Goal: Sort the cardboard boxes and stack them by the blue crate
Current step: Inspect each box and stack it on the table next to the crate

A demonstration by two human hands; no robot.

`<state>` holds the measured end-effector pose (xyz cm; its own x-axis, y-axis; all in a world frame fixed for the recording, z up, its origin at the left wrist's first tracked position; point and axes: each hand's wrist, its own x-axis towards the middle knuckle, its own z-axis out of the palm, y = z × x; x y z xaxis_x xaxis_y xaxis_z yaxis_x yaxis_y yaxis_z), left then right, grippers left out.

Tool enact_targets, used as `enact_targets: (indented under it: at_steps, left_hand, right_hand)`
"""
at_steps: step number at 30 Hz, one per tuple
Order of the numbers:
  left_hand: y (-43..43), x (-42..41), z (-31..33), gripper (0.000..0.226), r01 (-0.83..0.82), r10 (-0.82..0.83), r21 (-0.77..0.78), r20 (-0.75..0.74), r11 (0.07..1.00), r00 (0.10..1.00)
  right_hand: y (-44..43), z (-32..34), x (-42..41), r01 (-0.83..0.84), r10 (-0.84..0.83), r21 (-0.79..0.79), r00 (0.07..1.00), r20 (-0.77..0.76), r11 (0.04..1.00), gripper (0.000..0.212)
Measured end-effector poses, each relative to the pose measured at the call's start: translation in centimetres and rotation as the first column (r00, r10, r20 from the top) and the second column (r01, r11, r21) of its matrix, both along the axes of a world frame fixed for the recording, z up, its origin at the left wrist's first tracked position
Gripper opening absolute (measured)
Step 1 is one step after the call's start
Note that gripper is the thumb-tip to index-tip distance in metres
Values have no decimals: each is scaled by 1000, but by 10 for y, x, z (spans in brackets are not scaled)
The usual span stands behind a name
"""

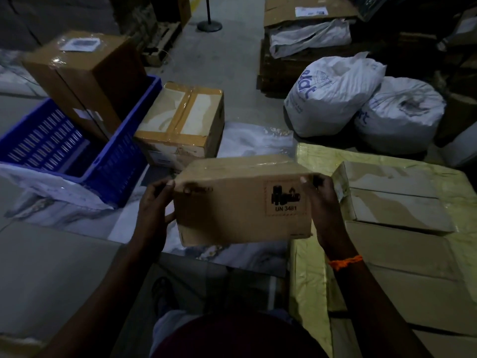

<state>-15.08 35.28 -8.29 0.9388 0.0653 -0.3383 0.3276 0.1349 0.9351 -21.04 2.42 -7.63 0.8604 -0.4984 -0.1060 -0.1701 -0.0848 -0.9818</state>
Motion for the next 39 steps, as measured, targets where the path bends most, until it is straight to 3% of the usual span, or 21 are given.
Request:
enact_targets:
  at_steps: [2,6,10,13,17,20,22,25,29,30,33,39]
  left_hand:
    - [0,-10,0,31,9,-9,10,-26,1000,1000]
    - [2,-30,-14,30,63,-61,67,-30,996,998]
    - [16,-43,-31,36,131,-124,161,-57,978,991]
    - [22,-58,-38,54,160,-146,158,-97,974,984]
    - [26,-68,-51,42,145,-120,237,-116,961,986]
    - [15,-72,-46,42,162,-141,364,-84,917,986]
    - [2,-67,-43,43,146,-191,526,32,838,981]
    - [-21,-43,-55,47,103,-395,740,230,664,890]
    - [-52,-9,-74,68,172,-651,968,-13,182,759]
    - [-56,-6,-77,69,162,-674,981,-47,110,737]
    - [-57,-1,-89,67,136,-713,990,-68,39,698]
    - [-56,1,-95,63,116,-718,993,-80,2,692]
  right_hand:
    - [1,-8,-8,23,-22,42,999,-33,999,36]
    - [1,-32,-26,40,-33,50,990,-140,998,62]
    - [6,-46,-45,7,13,94,977,-213,996,40]
    - [10,-60,-59,24,-3,77,962,-272,997,53]
    - [9,-71,-67,59,-40,53,953,-301,997,36]
    - [12,-75,-64,0,-44,-163,964,-263,987,27]
    - [21,-78,-54,-90,-6,-432,977,-215,897,47]
    - [44,-86,-25,-167,143,-724,985,-96,669,66]
    - [76,-89,14,-436,302,-775,896,-326,458,74]
    - [80,-93,19,-467,305,-785,879,-365,407,75]
    - [83,-101,24,-488,278,-808,868,-411,329,77]
    - [83,-103,26,-503,267,-804,861,-433,318,79]
